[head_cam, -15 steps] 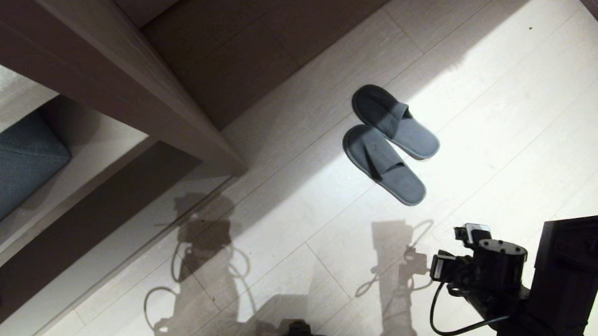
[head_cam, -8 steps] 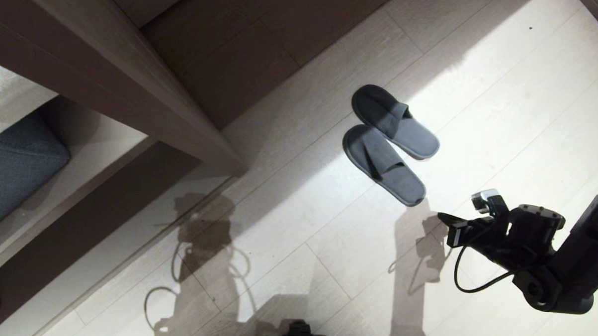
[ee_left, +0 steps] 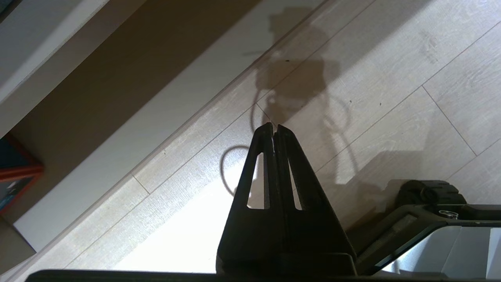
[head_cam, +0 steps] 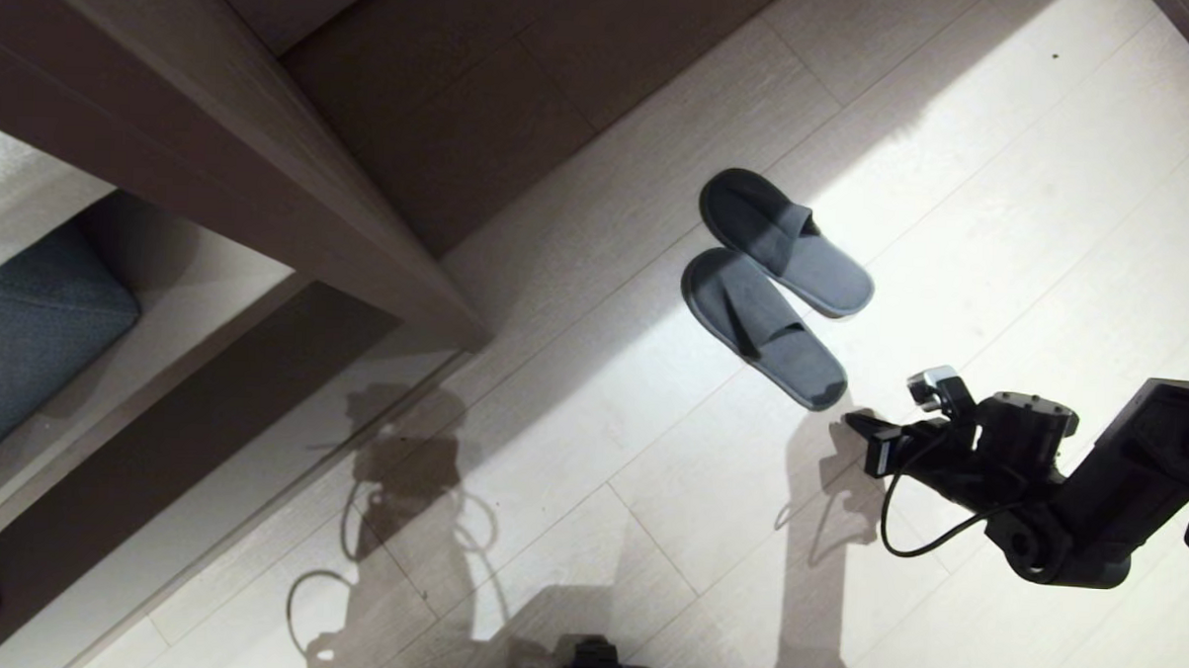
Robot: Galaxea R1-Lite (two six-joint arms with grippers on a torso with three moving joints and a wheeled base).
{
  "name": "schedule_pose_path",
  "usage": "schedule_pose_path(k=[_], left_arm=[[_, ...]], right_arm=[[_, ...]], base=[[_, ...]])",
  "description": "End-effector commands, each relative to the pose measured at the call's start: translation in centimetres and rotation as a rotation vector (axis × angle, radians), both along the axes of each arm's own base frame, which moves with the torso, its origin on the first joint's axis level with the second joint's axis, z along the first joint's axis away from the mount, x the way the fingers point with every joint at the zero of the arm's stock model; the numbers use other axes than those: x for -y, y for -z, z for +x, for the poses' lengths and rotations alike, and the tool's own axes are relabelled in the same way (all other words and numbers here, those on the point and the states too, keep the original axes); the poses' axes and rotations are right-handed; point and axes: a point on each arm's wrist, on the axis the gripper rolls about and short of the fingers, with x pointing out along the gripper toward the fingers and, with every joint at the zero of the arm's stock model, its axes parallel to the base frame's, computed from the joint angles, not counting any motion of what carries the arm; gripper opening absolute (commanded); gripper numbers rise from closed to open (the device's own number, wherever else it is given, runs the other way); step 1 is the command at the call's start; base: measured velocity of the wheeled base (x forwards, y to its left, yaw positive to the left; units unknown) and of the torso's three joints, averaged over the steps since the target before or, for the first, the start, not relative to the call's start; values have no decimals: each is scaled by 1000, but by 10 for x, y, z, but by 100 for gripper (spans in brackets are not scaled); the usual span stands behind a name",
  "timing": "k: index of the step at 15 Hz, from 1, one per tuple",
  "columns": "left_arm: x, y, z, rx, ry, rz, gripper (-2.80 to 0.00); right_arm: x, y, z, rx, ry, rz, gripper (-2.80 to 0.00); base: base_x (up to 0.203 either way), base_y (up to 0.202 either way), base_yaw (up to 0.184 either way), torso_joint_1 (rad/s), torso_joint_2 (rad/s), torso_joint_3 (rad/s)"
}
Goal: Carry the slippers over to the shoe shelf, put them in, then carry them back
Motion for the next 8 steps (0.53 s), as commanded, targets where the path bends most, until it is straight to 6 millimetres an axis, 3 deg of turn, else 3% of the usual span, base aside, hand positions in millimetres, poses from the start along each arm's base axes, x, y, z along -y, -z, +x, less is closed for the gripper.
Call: schedule_pose_path(k=[1,8], left_arm=[[0,0,0,0,0,-1,-280],[0,0,0,0,0,-1,-280]], right_arm=[[0,7,2,-10,0,0,-280],[2,14,-4,-39,92,-35,-280]], base=[[0,0,0,0,0,0],[0,0,0,0,0,0]])
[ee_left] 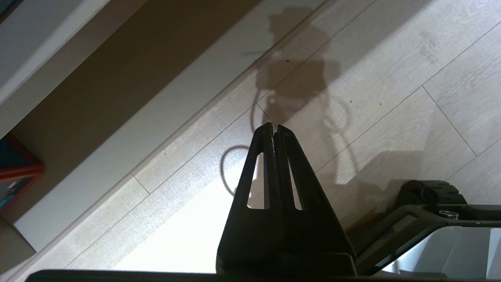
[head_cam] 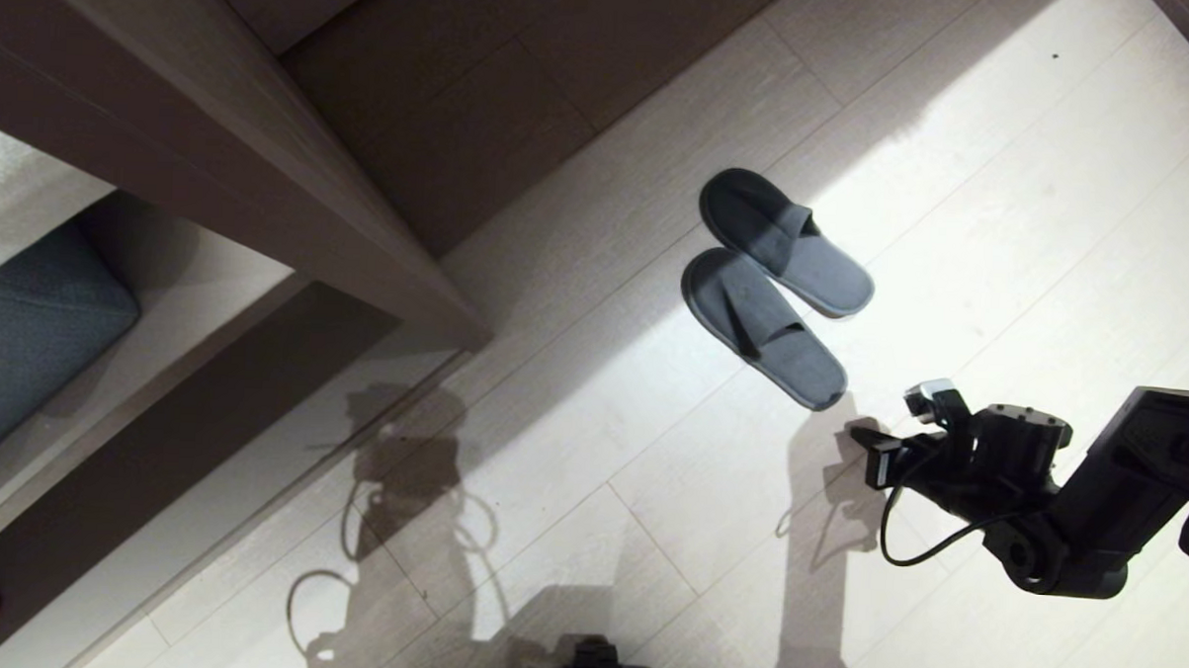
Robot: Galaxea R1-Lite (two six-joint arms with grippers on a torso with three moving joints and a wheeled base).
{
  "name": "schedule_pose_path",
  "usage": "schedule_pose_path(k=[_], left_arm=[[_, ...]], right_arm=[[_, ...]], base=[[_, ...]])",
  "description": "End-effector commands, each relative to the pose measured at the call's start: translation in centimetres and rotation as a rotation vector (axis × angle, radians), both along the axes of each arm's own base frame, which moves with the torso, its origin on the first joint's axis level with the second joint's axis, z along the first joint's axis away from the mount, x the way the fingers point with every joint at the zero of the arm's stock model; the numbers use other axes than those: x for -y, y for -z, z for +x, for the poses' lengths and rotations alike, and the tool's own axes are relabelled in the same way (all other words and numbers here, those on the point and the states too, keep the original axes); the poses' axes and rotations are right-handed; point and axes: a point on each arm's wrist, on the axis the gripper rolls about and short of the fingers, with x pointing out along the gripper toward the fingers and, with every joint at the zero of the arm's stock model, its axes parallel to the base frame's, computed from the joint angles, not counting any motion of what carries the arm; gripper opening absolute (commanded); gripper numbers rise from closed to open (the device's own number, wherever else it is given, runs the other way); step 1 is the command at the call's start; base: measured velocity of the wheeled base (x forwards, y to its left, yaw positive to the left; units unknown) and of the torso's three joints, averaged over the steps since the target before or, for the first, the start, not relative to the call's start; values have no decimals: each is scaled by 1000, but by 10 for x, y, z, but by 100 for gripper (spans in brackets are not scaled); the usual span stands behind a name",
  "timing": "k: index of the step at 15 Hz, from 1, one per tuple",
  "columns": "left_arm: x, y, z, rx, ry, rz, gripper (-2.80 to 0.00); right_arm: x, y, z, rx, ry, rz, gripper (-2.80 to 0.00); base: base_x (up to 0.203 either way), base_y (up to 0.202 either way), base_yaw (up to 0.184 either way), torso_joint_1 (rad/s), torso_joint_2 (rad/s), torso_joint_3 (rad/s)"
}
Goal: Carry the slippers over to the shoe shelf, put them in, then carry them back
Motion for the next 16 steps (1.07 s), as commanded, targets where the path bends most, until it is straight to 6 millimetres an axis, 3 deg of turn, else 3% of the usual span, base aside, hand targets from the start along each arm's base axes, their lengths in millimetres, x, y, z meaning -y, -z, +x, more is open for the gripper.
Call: schedule_pose_path(k=[1,6,16], left_arm=[[0,0,0,0,0,0,-280],[0,0,0,0,0,0,-280],[0,0,0,0,0,0,-280]], right_arm=[[1,2,2,4,36,-20,-280],[9,11,14,38,80,-44,-280],[0,-1,41,130,66,16,-280]], base=[[0,0,0,0,0,0],[0,0,0,0,0,0],[0,0,0,0,0,0]])
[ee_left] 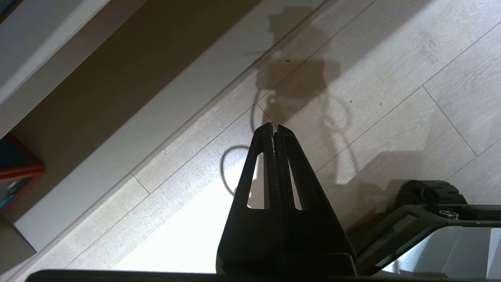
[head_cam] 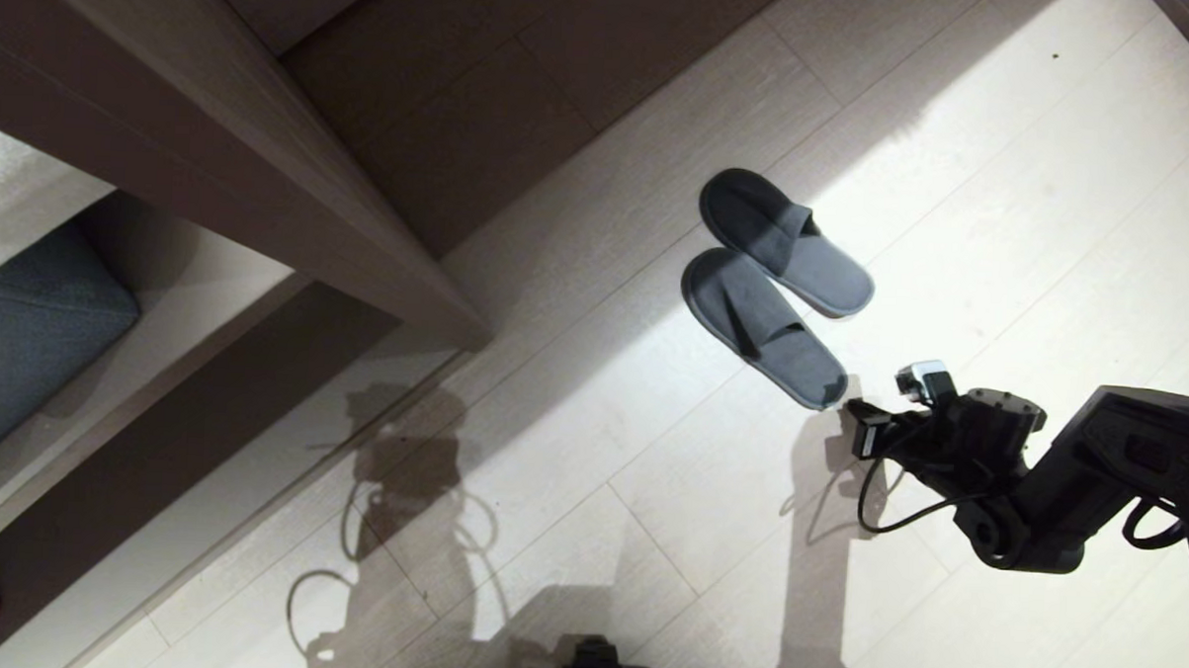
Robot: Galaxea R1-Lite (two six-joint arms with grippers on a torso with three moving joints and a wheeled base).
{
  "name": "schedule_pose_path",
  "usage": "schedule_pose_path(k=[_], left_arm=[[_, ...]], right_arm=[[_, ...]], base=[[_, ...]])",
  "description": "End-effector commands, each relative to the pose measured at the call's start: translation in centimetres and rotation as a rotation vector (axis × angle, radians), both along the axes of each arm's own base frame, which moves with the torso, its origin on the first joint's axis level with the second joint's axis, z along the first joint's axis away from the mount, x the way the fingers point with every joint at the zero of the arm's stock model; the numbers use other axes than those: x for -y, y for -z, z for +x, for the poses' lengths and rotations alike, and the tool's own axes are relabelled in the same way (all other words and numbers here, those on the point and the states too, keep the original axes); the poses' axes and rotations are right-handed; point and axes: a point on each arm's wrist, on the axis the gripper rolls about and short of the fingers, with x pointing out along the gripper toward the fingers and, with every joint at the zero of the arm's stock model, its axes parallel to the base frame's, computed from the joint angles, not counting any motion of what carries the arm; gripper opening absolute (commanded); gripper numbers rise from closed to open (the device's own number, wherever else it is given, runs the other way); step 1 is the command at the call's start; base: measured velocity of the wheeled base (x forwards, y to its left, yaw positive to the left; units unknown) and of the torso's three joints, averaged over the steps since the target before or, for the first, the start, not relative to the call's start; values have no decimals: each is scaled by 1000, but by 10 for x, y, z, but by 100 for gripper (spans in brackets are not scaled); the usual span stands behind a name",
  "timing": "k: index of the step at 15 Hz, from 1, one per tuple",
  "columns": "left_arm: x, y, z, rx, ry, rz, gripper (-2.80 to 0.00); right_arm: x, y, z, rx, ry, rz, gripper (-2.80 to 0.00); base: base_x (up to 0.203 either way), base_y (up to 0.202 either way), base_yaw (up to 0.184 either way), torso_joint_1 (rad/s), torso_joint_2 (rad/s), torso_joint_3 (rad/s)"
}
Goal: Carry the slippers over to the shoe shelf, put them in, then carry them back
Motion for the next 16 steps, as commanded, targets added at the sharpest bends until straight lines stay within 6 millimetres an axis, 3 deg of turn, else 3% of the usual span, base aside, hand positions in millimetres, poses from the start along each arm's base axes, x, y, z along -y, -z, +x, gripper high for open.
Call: schedule_pose_path(k=[1,16], left_arm=[[0,0,0,0,1,-1,-280],[0,0,0,0,0,-1,-280]], right_arm=[[-1,-3,7,31,-4,-4,-280],[-17,-22,46,135,16,65,-280]], base=[[0,0,0,0,0,0],[0,0,0,0,0,0]])
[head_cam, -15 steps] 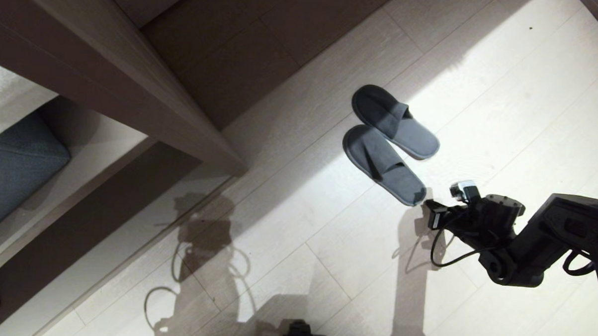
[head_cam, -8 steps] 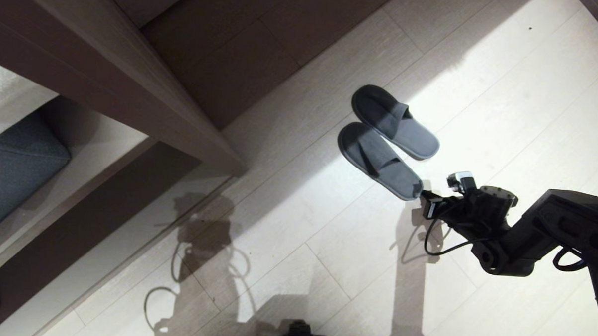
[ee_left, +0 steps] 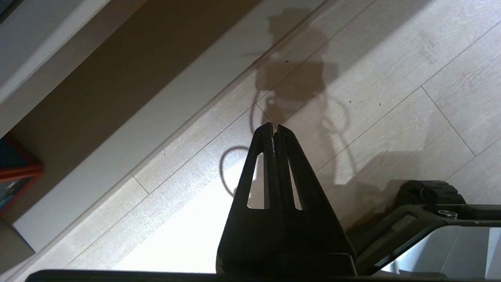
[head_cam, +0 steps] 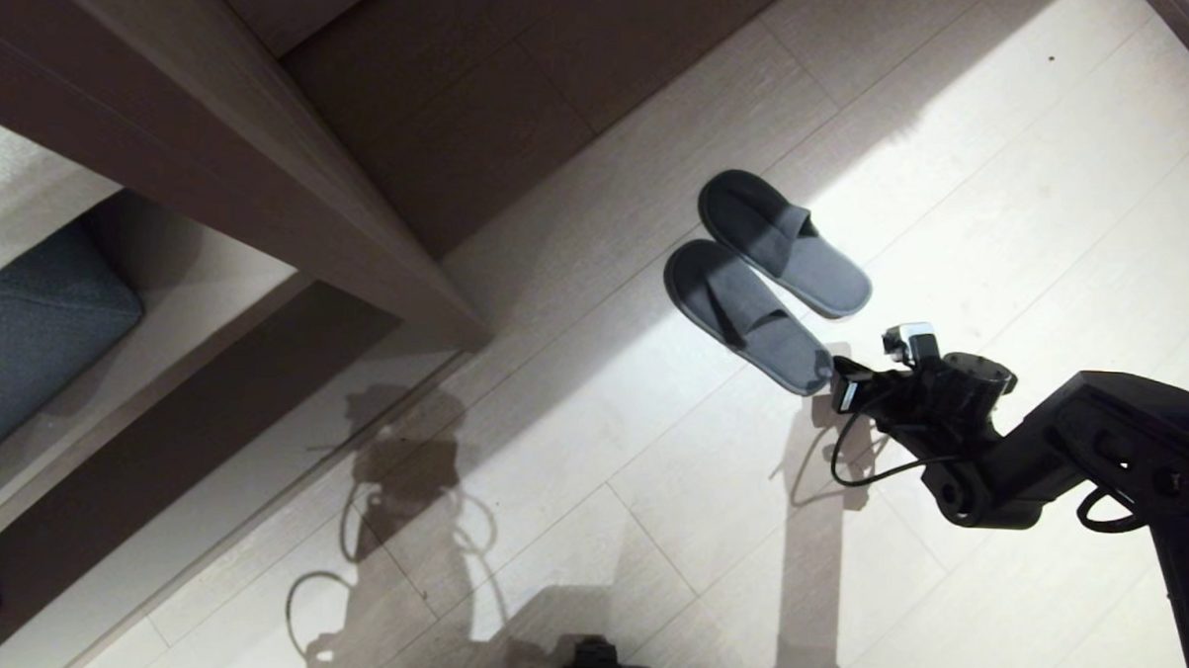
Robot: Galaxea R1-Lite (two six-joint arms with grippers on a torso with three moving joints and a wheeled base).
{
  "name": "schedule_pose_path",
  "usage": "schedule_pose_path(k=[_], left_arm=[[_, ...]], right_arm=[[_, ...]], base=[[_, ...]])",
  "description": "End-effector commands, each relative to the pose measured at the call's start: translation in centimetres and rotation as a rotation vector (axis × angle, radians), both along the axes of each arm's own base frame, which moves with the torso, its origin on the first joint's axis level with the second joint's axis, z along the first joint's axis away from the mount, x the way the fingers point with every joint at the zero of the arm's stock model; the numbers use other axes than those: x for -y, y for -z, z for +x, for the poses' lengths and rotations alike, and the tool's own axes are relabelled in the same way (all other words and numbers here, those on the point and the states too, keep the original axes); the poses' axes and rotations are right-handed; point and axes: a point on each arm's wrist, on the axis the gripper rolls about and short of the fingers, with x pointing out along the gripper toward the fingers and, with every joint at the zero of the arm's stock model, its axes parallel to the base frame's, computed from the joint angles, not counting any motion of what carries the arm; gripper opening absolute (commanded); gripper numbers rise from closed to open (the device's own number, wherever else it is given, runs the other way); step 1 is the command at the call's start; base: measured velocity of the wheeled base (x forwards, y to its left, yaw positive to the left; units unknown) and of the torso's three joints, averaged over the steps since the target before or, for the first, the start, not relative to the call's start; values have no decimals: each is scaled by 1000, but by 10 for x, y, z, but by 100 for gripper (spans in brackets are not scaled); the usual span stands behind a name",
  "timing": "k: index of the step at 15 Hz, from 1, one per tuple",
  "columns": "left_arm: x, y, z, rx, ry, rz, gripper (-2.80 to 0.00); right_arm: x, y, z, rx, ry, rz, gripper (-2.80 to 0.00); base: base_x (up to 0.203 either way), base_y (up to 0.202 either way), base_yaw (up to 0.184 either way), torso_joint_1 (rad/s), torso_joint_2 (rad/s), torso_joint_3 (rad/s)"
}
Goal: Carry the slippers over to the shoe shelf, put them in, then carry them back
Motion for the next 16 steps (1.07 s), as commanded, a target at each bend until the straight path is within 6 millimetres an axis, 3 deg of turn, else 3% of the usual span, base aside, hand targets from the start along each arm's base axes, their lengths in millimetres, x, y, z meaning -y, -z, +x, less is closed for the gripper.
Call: schedule_pose_path(k=[1,5,7,12,16], left_arm=[[0,0,0,0,0,-1,-280],[0,0,0,0,0,0,-280],[0,0,0,0,0,-2,-280],[0,0,0,0,0,-2,-280],[0,0,0,0,0,0,-280]], right_arm=[[-2,2,6,17,4,5,-280],[-4,-1,7,28,9,6,-280],[-5,-8,-4,12,7,6,-280],[-11,-38,-63,10,-36,6,-280],[-21,-85,-130,119,-89,-7,-280]], base=[[0,0,0,0,0,0],[0,0,0,0,0,0],[0,0,0,0,0,0],[0,0,0,0,0,0],[0,0,0,0,0,0]])
